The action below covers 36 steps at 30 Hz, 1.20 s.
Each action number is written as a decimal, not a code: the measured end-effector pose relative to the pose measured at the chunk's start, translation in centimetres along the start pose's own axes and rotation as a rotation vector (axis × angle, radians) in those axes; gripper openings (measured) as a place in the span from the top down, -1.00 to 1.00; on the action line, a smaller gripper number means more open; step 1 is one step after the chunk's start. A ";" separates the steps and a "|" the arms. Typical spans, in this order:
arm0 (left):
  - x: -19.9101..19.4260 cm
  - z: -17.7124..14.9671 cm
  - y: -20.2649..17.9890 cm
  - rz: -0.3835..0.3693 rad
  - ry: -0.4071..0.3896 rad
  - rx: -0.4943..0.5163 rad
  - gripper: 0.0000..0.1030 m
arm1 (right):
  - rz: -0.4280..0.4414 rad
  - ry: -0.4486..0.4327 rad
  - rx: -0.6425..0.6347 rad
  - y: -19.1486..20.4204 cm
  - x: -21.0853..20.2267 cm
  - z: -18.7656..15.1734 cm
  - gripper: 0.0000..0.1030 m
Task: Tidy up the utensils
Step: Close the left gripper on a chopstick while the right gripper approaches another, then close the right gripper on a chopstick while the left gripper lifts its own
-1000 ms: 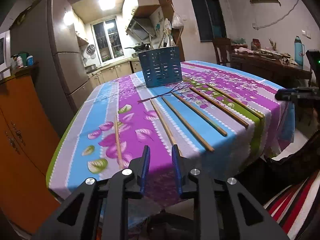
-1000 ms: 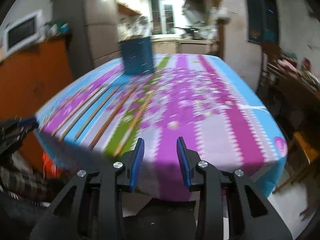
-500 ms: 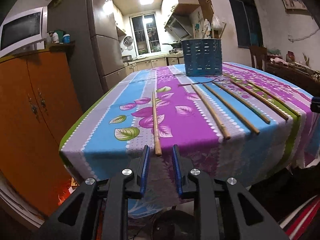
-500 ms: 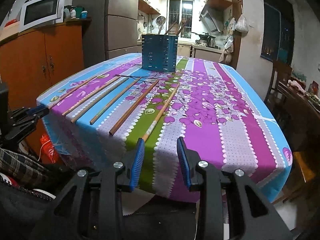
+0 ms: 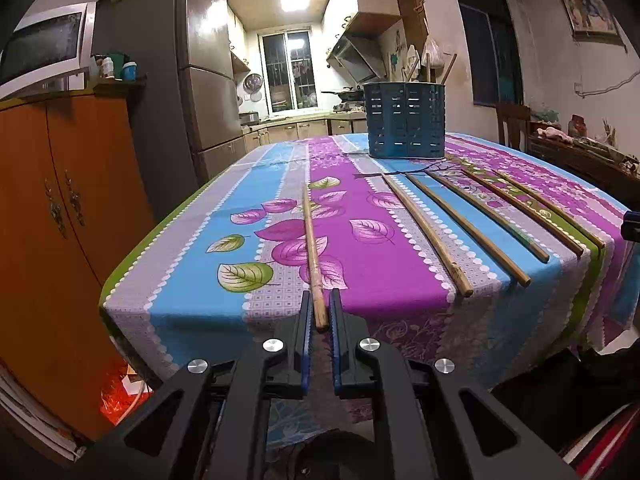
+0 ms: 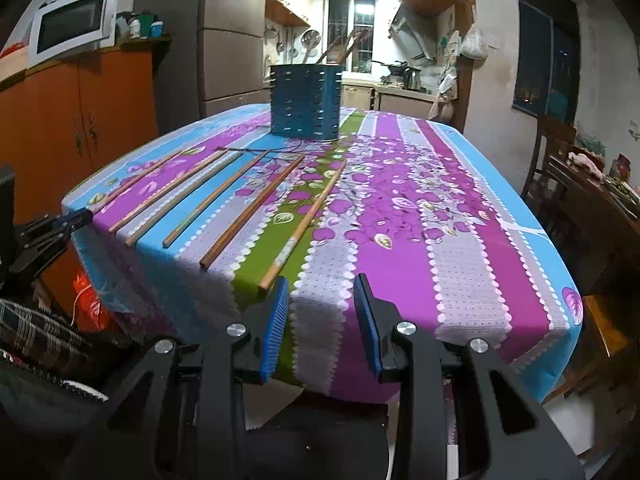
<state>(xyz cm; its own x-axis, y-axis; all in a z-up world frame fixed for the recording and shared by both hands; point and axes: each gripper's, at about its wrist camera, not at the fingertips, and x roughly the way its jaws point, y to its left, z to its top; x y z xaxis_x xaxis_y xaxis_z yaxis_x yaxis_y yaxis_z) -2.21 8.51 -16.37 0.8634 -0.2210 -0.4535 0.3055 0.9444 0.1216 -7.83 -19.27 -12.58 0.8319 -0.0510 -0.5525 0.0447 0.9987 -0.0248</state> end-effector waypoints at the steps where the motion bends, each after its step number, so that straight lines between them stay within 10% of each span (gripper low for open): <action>1: 0.0 0.0 0.1 -0.005 -0.001 -0.006 0.84 | -0.005 -0.008 0.002 -0.1 0.0 0.0 0.38; 36: 0.3 1.6 0.7 -0.043 -0.038 -0.048 0.85 | 0.010 -0.047 0.086 2.4 2.1 0.8 0.90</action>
<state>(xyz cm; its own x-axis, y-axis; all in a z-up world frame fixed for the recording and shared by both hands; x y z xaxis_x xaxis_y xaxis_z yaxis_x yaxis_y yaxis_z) -1.10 8.68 -15.00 0.8647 -0.2695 -0.4239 0.3237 0.9443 0.0601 -5.55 -16.99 -13.09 0.8574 -0.0432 -0.5128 0.0818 0.9952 0.0530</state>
